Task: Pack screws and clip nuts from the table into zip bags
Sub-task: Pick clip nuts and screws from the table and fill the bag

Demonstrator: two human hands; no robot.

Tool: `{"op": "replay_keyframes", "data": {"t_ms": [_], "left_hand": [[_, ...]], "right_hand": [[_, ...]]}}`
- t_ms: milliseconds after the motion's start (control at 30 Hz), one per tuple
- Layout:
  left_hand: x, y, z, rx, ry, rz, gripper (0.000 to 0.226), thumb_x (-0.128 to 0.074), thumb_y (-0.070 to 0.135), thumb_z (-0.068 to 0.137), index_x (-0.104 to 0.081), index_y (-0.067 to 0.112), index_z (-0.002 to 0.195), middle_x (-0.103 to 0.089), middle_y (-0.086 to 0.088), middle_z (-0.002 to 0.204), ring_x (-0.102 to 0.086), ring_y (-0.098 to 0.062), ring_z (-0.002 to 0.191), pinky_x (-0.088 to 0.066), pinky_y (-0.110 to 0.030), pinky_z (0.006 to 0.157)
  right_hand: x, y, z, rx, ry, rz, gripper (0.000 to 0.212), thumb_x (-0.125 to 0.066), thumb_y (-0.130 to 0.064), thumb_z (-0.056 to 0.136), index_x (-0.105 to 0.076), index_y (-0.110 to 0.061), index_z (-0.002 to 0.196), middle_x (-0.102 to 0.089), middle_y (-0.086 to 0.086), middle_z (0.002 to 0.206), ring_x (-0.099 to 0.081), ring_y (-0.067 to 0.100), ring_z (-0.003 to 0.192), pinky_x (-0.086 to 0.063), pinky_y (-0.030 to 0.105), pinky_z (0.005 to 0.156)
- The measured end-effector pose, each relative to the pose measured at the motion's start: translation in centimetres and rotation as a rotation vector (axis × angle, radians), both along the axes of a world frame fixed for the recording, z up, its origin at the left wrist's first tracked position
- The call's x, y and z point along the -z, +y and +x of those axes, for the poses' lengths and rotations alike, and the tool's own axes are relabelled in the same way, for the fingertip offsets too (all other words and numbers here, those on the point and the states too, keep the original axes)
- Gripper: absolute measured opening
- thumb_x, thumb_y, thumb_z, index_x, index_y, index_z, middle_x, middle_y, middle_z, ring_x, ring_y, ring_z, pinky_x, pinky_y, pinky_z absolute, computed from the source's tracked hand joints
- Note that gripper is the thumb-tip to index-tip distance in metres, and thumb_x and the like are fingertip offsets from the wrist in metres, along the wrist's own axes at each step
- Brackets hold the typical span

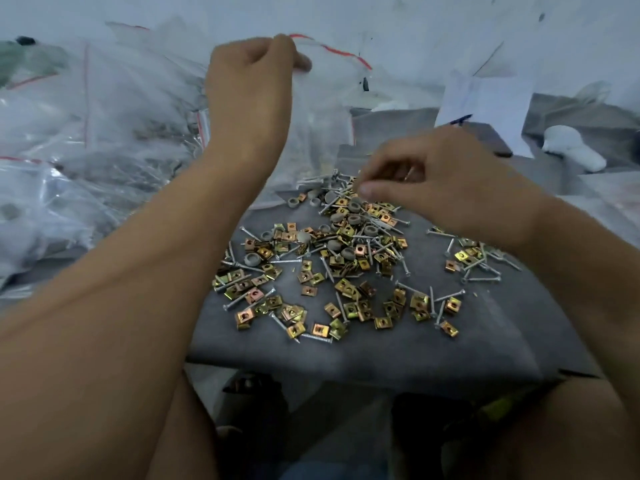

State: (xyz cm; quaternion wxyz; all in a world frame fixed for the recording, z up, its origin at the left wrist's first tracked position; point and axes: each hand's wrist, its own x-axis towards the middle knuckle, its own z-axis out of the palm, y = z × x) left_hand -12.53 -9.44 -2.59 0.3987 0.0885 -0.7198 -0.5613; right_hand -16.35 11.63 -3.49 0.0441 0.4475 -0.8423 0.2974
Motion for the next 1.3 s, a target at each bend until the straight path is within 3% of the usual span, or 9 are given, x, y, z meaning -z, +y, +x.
{"op": "replay_keyframes", "data": {"t_ms": [100,167,367,533,700,933,1067,1200,1300], "left_hand": [[0.5,0.1,-0.3,0.040,-0.092,-0.070,0.027,-0.058,0.020,0.096,-0.080,0.009,0.086,-0.039,-0.020,0.072,-0.030,-0.025,0.066,-0.025,-0.037,0.062],[0.7,0.4,-0.5,0.066,-0.126,-0.098,0.028,-0.058,0.020,0.094,-0.079,0.001,0.088,-0.039,-0.017,0.072,-0.030,-0.025,0.067,-0.026,-0.032,0.060],[0.6,0.3,-0.6,0.079,-0.115,-0.069,0.028,-0.057,0.018,0.093,-0.080,0.014,0.077,-0.037,-0.018,0.070,-0.029,-0.026,0.066,-0.023,-0.033,0.059],[0.3,-0.8,-0.9,0.076,-0.145,0.198,0.030,-0.058,0.019,0.092,-0.084,0.006,0.082,-0.040,-0.006,0.059,-0.029,-0.023,0.054,-0.023,-0.025,0.048],[0.5,-1.7,-1.0,0.063,-0.173,0.335,0.035,-0.056,0.023,0.094,-0.086,0.009,0.082,-0.042,0.003,0.055,-0.031,-0.018,0.047,-0.024,-0.023,0.044],[0.5,-1.9,-0.7,0.064,-0.166,0.349,0.035,-0.054,0.021,0.097,-0.085,0.006,0.089,-0.039,0.001,0.060,-0.030,-0.018,0.051,-0.024,-0.022,0.046],[0.8,-1.9,-0.4,0.086,-0.154,0.307,0.035,-0.052,0.020,0.100,-0.083,0.003,0.100,-0.038,0.000,0.065,-0.029,-0.017,0.058,-0.025,-0.028,0.051],[1.1,-1.6,-0.6,0.100,-0.157,0.278,0.035,-0.051,0.019,0.102,-0.080,0.000,0.110,-0.036,0.002,0.067,-0.028,-0.017,0.062,-0.026,-0.028,0.052],[1.0,-1.6,-0.8,0.102,-0.165,0.260,0.036,-0.051,0.020,0.102,-0.080,0.000,0.110,-0.036,0.001,0.069,-0.028,-0.018,0.063,-0.025,-0.029,0.054]], "right_hand": [[1.9,-0.1,-0.4,-0.060,-0.032,0.350,0.013,-0.086,-0.040,0.081,-0.079,-0.036,0.091,-0.073,-0.023,0.080,-0.064,-0.010,0.079,-0.043,0.004,0.068],[2.5,-0.3,-0.7,-0.028,-0.014,0.433,0.015,-0.088,-0.042,0.078,-0.079,-0.036,0.088,-0.071,-0.022,0.076,-0.061,-0.013,0.078,-0.040,0.002,0.063],[3.4,-0.6,-0.8,0.023,0.019,0.450,0.011,-0.084,-0.046,0.081,-0.080,-0.036,0.083,-0.072,-0.018,0.077,-0.063,-0.005,0.074,-0.042,0.008,0.057],[4.0,-0.9,0.0,0.071,-0.016,0.425,0.022,-0.082,-0.055,0.079,-0.077,-0.034,0.085,-0.071,-0.015,0.080,-0.064,0.002,0.075,-0.048,0.024,0.063],[4.3,-1.3,0.2,0.087,0.004,0.428,0.010,-0.082,-0.041,0.084,-0.074,-0.036,0.080,-0.070,-0.016,0.079,-0.062,-0.002,0.075,-0.040,0.016,0.059],[3.3,0.5,-1.0,0.076,-0.057,0.327,0.012,-0.082,-0.024,0.087,-0.079,-0.036,0.089,-0.069,-0.024,0.080,-0.059,-0.012,0.078,-0.040,0.002,0.064],[2.7,1.8,-1.3,0.082,-0.076,0.390,0.020,-0.090,-0.031,0.077,-0.079,-0.036,0.092,-0.070,-0.020,0.080,-0.060,-0.010,0.076,-0.039,0.009,0.060],[2.0,3.3,-2.2,0.203,0.014,0.484,0.019,-0.088,-0.029,0.080,-0.076,-0.035,0.094,-0.069,-0.016,0.089,-0.058,-0.004,0.076,-0.037,0.017,0.062],[1.8,3.6,-2.1,0.206,0.071,0.420,0.015,-0.085,-0.028,0.083,-0.077,-0.034,0.094,-0.070,-0.016,0.089,-0.057,-0.005,0.077,-0.039,0.018,0.065]]}}
